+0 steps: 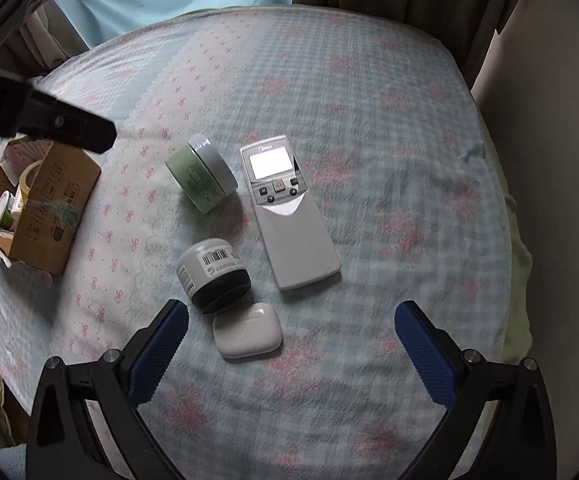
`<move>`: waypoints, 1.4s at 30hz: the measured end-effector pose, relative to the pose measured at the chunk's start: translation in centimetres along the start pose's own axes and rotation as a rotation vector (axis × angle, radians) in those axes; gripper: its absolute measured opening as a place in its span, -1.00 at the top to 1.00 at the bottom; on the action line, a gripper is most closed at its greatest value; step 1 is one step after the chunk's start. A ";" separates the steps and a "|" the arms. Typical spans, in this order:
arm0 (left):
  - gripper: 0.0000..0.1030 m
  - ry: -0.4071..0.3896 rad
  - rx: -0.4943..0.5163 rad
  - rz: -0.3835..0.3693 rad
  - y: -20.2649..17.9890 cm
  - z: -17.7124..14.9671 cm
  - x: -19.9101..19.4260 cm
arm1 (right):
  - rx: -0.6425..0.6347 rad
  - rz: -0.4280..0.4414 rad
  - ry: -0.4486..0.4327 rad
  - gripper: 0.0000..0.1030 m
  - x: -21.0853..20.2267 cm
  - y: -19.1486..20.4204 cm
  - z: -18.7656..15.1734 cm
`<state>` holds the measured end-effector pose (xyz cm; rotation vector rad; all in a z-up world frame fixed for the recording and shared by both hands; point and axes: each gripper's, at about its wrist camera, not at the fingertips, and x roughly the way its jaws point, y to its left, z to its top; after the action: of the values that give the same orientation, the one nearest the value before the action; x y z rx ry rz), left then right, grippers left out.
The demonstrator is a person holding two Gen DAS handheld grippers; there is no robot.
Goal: Organize rigid objects
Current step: 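Move both grippers back toward the remaining jars, remote and earbud case, then grasp the pale green jar with the left gripper while the right grasps the earbud case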
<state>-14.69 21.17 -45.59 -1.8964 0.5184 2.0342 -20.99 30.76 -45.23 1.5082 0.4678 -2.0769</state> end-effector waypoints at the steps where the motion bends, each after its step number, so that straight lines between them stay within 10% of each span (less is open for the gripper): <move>1: -1.00 0.008 0.014 0.009 -0.3 0.5 0.9 | 0.008 0.003 0.016 -1.00 1.0 0.1 -0.6; 15: -0.94 0.101 0.073 0.026 -0.5 2.6 10.2 | -0.063 -0.019 -0.003 -0.83 6.7 3.7 -4.2; 24: -0.41 0.108 0.069 -0.033 -0.7 2.7 10.9 | -0.099 -0.023 -0.057 -0.61 6.2 4.5 -4.4; 30: -0.40 0.092 0.082 -0.018 -1.0 2.4 10.8 | -0.095 -0.014 -0.064 -0.10 5.5 4.7 -4.6; 42: -0.39 0.077 0.021 -0.045 -0.1 2.2 10.3 | -0.013 -0.013 -0.058 -0.10 4.2 3.4 -4.9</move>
<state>-17.37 22.12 -55.73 -1.9626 0.5089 1.9265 -16.22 29.84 -50.69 1.4371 0.4697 -2.1174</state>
